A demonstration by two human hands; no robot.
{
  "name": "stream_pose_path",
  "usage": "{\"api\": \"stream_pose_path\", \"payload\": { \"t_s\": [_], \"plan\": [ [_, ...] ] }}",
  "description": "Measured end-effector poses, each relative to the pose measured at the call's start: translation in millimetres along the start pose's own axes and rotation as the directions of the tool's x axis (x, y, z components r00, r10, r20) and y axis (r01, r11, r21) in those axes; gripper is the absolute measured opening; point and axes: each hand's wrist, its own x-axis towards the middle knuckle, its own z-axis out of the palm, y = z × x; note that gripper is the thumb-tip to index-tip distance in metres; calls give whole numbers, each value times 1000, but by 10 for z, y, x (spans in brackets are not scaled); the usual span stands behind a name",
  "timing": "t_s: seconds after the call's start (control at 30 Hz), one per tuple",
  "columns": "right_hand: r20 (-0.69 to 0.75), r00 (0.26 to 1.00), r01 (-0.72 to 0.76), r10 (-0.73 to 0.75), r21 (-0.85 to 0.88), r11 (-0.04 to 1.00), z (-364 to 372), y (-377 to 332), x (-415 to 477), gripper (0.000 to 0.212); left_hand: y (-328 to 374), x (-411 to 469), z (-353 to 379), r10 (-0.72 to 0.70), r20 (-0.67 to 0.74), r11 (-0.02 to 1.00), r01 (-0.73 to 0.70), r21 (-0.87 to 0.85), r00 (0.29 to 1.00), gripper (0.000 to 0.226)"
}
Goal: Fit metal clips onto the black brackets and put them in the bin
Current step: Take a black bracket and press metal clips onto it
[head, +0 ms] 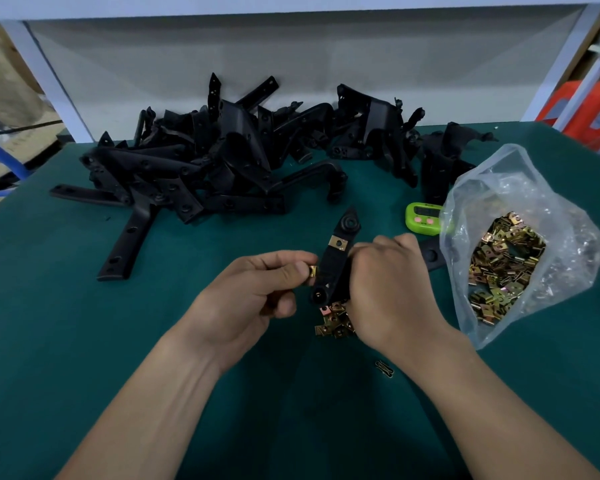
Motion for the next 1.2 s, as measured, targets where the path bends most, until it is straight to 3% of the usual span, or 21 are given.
{"api": "stream_pose_path", "payload": {
  "t_s": [0.27, 0.47, 0.63, 0.77, 1.07, 1.2],
  "plan": [
    [12, 1000, 23, -23, 9, 1000, -8, 6, -10, 50, -4, 4, 7, -6, 47, 1000, 6, 10, 999, 14],
    [82, 996, 33, -30, -39, 999, -19, 19, -8, 42, 56, -59, 20, 129, -16, 972, -123, 198, 992, 8],
    [128, 990, 65, -54, -81, 995, 6, -29, -8, 33, 135, -91, -11, 179, -37, 889, -146, 434, 983, 27],
    [126, 988, 100, -91, -69, 993, 46, -49, -1, 37, 176, -93, -36, 165, -45, 847, -119, 517, 985, 39],
    [137, 990, 49, -43, -39, 998, 47, -36, 2, 36, 163, -95, -16, 149, -81, 893, -99, 438, 986, 26],
    [137, 990, 45, -36, -66, 997, 40, -37, -1, 37, 163, -100, 3, 176, -91, 871, -112, 478, 980, 26]
  ]
}}
